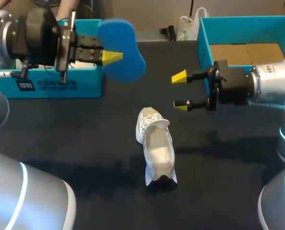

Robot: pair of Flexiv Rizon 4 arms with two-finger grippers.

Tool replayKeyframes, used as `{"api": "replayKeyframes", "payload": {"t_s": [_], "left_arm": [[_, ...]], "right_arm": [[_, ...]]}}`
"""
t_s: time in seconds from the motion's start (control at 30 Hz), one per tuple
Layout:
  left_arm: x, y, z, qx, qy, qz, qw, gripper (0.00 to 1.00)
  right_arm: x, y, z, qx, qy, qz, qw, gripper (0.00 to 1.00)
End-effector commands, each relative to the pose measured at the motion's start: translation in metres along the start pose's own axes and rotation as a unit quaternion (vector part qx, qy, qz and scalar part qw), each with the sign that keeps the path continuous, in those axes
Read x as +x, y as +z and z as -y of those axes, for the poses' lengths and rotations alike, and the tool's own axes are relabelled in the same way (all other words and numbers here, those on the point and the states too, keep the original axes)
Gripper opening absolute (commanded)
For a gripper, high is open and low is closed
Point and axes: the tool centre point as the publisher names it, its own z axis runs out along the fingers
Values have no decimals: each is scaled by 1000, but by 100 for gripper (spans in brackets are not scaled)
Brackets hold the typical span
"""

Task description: Take the shoe out of the shoebox, open the shoe tongue, remove and reinsert the insole, then place the shoe into the shoebox

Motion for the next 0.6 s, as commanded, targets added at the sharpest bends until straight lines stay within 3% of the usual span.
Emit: {"api": "replayKeyframes", "payload": {"t_s": [0.03,0.07,0.47,0.6], "left_arm": [[8,6,-26,58,238,34,969,0],[12,7,-33,64,280,31,957,0],[12,7,-33,64,280,31,957,0],[18,6,-53,43,336,38,940,0]], "right_arm": [[0,2,0,0,0,1,1000,100],[0,2,0,0,0,1,1000,100],[0,2,0,0,0,1,1000,100],[0,2,0,0,0,1,1000,100]]}}
